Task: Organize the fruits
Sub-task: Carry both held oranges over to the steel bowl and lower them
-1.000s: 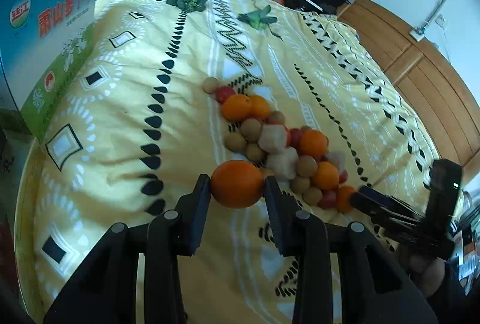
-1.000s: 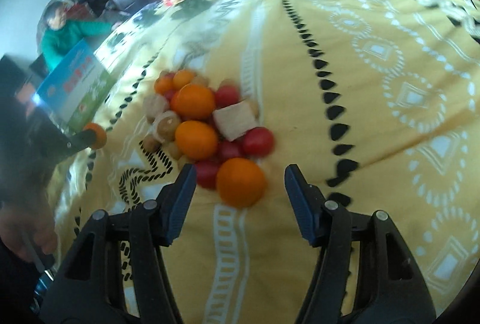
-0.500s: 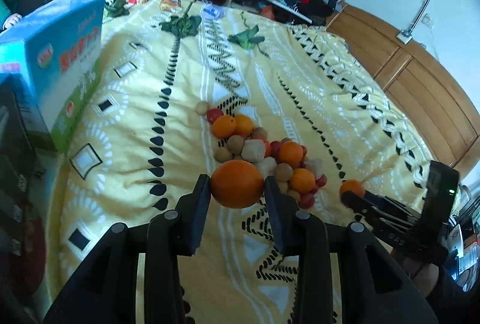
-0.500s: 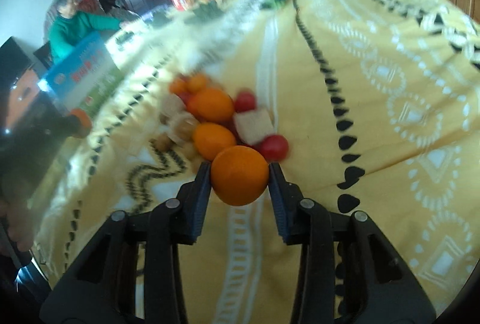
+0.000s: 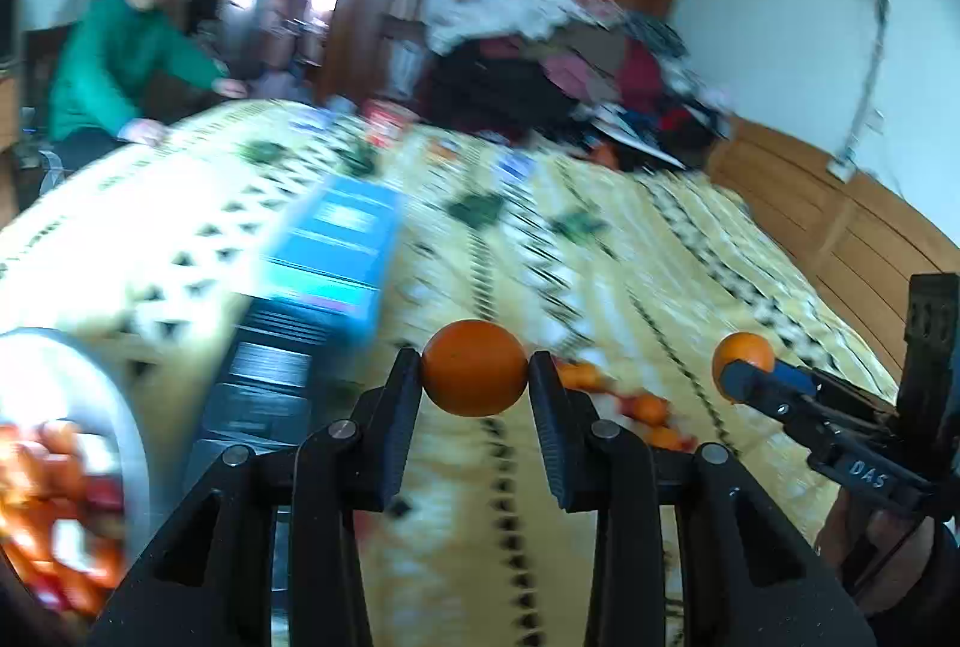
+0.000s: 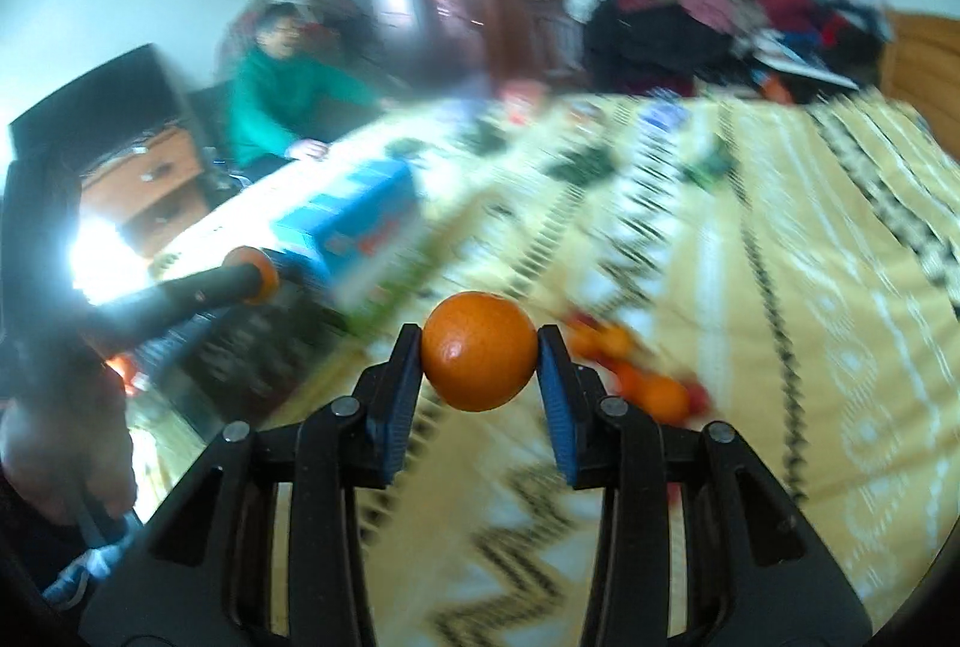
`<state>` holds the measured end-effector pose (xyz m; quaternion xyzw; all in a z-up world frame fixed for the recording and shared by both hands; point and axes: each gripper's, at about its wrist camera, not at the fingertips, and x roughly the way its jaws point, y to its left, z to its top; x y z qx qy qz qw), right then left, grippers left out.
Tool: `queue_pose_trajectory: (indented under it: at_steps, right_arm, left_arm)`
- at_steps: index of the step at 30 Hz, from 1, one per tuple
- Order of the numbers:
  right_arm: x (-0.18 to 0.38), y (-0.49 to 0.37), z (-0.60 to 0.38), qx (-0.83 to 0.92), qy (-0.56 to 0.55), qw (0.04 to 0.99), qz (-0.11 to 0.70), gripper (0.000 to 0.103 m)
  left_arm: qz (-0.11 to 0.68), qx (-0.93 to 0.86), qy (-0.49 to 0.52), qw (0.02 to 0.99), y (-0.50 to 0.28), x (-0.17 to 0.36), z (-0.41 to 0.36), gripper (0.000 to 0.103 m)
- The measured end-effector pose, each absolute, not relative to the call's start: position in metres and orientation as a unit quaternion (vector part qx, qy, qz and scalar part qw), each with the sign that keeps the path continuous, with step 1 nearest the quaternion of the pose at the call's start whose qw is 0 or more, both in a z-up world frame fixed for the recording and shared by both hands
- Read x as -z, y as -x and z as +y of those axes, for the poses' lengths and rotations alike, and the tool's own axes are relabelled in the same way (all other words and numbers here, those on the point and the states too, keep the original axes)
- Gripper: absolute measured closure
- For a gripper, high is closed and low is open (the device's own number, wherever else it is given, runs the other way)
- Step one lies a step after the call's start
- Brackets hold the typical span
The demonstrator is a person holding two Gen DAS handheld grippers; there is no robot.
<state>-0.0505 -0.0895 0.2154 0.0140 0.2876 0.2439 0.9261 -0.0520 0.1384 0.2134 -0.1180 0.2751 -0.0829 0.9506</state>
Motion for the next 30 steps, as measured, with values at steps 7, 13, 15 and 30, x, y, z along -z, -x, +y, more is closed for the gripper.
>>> queue_pose_trajectory:
  at_steps: [7,13,15,30]
  right_arm:
    - [-0.242,0.061,0.033,-0.353,0.015,0.897,0.266,0.064]
    - [-0.244,0.074,0.121,-0.423,0.054,0.866,0.261,0.064]
    - [-0.239,0.072,0.142,-0.438,0.059,0.856,0.268,0.064]
    - [-0.185,0.066,0.231,-0.461,0.085,0.792,0.390,0.064]
  left_arm:
    - [0.241,-0.048,0.166,0.955,0.107,-0.230,0.268,0.066]
    - [0.243,-0.134,0.201,0.939,0.141,-0.215,0.353,0.066]
    - [0.251,-0.150,0.213,0.932,0.147,-0.205,0.372,0.066]
    - [0.327,-0.173,0.239,0.898,0.150,-0.151,0.415,0.066]
